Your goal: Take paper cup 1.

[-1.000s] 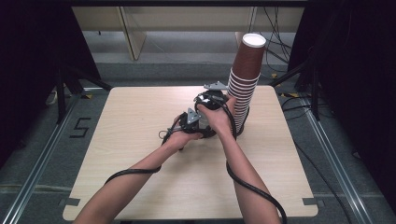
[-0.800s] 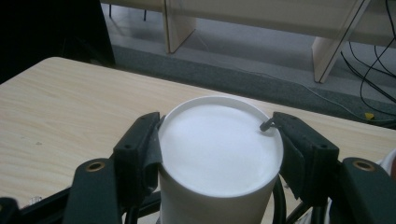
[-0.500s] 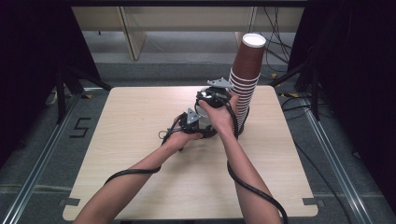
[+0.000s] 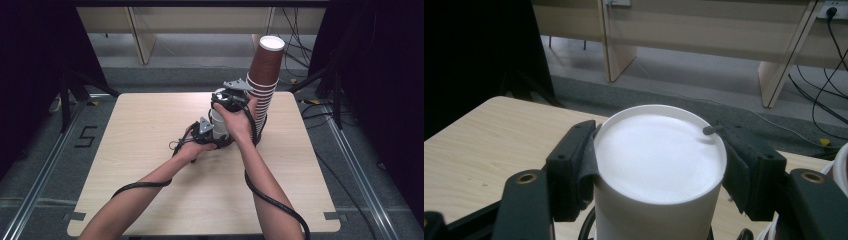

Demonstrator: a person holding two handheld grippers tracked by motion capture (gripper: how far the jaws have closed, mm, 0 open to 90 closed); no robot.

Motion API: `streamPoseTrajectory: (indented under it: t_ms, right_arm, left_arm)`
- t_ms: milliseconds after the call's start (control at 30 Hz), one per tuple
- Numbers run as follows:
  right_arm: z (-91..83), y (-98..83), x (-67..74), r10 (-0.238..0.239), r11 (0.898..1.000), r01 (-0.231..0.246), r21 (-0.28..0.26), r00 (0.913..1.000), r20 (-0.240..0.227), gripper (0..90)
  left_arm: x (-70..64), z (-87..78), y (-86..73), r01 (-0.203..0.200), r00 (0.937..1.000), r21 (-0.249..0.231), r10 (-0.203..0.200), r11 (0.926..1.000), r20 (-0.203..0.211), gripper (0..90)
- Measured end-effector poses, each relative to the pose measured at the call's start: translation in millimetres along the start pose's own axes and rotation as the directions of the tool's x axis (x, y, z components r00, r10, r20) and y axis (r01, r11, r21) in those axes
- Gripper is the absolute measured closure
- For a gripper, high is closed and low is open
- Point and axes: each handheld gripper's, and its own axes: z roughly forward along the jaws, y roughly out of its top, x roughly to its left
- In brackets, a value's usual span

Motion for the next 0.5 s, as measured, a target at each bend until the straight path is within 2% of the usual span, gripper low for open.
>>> streamPoseTrajectory:
  t_ms: [67, 100, 133, 267, 300, 500]
  right_arm:
    - [-0.2, 0.6, 0.0, -0.004, 1.000, 0.004, -0.005, 1.0000, -0.004, 36.3]
    - [-1.0, 1.6, 0.4, 0.016, 1.000, -0.016, -0.014, 0.9999, -0.007, 36.3]
    - [-1.2, 2.3, 0.0, 0.009, 1.000, -0.009, -0.011, 0.9999, -0.005, 36.3]
    - [-0.8, 2.1, 1.2, 0.022, 1.000, -0.022, -0.010, 0.9997, -0.007, 36.3]
    - [-1.0, 2.5, 0.9, 0.002, 1.000, -0.003, -0.012, 1.0000, -0.006, 36.3]
    - [-7.0, 8.9, 3.8, -0.001, 0.999, 0.000, -0.034, 0.9999, -0.010, 36.4]
  left_arm:
    - [0.1, 0.1, 0.5, -0.004, 1.0000, 0.002, 0.004, 1.0000, -0.002, 21.1]
    - [0.0, 0.3, 0.7, -0.001, 1.0000, -0.002, 0.001, 1.0000, -0.002, 20.7]
    - [0.2, 0.1, 1.3, -0.016, 0.9999, 0.008, 0.016, 0.9998, -0.007, 20.5]
    - [-0.1, -0.5, 1.4, -0.022, 0.9998, 0.010, 0.022, 0.9997, -0.005, 20.0]
    - [-0.2, -0.9, 1.6, -0.023, 0.9997, 0.009, 0.024, 0.9997, -0.005, 20.0]
    - [-1.8, -1.8, 2.8, -0.027, 0.9996, 0.004, 0.027, 0.9996, -0.009, 19.1]
